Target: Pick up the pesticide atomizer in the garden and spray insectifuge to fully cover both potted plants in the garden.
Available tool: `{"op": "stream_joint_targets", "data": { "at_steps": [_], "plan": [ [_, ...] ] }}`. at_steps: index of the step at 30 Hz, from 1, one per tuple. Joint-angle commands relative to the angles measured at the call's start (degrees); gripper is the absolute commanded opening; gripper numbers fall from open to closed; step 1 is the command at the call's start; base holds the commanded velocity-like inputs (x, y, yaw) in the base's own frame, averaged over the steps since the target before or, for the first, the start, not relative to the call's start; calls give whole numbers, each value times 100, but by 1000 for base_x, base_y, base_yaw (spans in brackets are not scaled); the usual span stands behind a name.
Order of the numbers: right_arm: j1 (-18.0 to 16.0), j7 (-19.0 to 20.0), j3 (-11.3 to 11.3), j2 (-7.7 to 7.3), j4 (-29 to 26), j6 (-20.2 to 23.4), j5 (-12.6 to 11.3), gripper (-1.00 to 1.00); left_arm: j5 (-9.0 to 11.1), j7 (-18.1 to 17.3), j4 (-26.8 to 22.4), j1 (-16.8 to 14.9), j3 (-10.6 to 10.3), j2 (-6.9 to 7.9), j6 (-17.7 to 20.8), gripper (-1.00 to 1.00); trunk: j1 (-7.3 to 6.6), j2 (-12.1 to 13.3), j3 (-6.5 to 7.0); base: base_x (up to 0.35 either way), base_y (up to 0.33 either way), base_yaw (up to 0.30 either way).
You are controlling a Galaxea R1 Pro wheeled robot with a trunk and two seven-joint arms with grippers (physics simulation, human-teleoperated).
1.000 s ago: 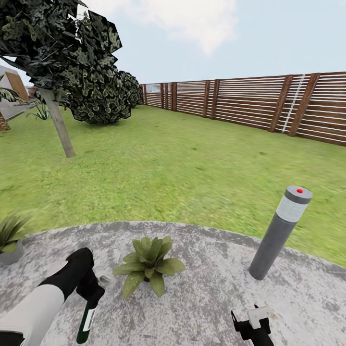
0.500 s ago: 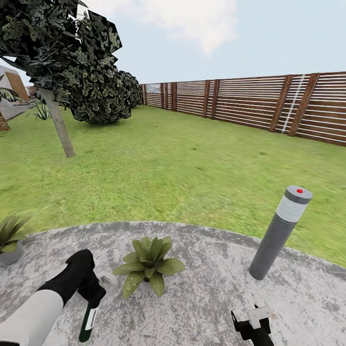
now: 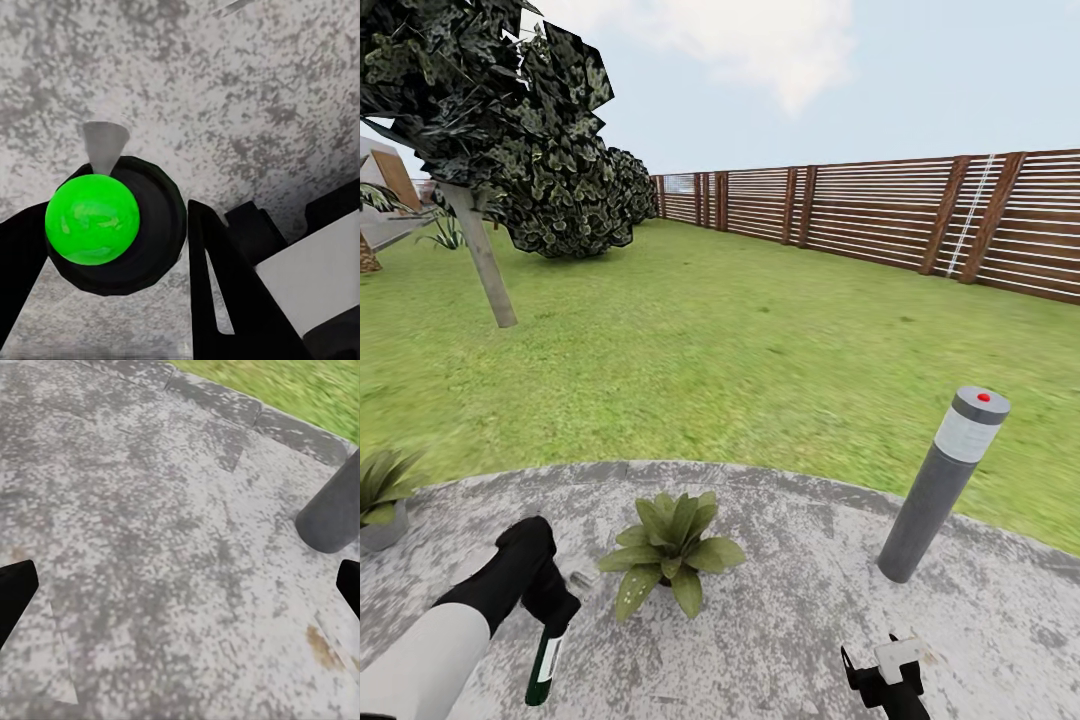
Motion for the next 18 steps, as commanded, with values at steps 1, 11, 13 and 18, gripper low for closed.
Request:
{"op": "stream_joint_targets", "data": {
  "at_steps": [1, 11, 13, 18],
  "plan": [
    [-4, -36, 17, -4, 4, -13, 35, 100, -45, -51, 39, 76, -18, 10, 31, -100, -1, -2, -5, 0, 0, 0],
    [-4, -45, 17, -3, 4, -13, 35, 100, -39, -41, 88, 362, -18, -11, 20, -100, -1, -2, -5, 0, 0, 0],
    [-3, -48, 17, -1, 4, -13, 35, 100, -43, -41, 51, 366, -11, -2, 20, -100, -1, -2, -5, 0, 0, 0],
    [-3, -48, 17, -1, 4, -13, 33, 100, -51, -38, 10, 360, 84, 61, 24, -100, -1, -2, -5, 0, 0, 0]
  ]
}}
